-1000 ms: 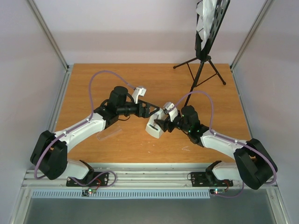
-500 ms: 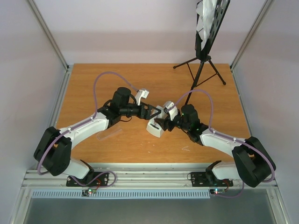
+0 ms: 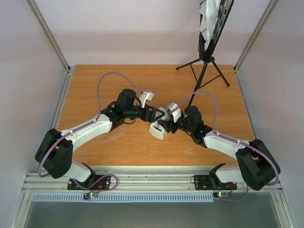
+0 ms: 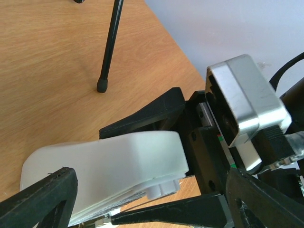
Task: Pack up the instrument practice props
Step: Hook the pendulum onto the metronome.
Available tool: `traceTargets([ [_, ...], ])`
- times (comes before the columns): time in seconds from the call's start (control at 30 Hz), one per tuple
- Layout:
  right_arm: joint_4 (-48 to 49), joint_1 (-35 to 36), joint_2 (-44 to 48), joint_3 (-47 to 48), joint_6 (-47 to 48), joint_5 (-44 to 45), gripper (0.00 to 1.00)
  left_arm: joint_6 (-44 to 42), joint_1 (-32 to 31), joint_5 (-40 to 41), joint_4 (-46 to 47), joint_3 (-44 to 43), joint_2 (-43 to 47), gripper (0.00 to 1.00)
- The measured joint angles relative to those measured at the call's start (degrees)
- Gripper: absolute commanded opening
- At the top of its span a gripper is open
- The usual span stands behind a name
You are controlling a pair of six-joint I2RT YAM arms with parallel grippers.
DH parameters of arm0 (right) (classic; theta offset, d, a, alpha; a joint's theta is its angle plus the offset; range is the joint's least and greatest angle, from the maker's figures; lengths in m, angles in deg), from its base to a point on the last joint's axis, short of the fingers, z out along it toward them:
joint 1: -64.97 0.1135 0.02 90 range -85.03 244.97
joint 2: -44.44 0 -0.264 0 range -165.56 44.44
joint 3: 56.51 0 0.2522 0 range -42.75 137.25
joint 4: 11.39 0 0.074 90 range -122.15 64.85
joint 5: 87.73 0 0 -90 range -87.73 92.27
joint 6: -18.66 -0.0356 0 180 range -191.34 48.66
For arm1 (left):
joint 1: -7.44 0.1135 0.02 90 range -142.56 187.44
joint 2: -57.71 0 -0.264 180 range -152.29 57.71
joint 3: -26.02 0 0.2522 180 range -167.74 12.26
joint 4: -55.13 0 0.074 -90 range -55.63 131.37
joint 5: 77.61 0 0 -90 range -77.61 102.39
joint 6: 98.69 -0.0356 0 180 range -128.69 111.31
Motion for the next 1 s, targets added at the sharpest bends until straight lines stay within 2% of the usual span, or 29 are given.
traceTargets([
  [0.23, -0.9, -0.2, 0.7, 0.0, -0.1, -0.1, 0.67, -1.3, -1.3, 2.1, -2.1, -2.5, -0.7, 0.79],
  [1.0, -1.8, -0.2, 0.7, 0.3, -0.8, 0.0, 0.67, -1.8, -1.8, 3.2, -4.4, -4.0, -3.0, 0.66],
])
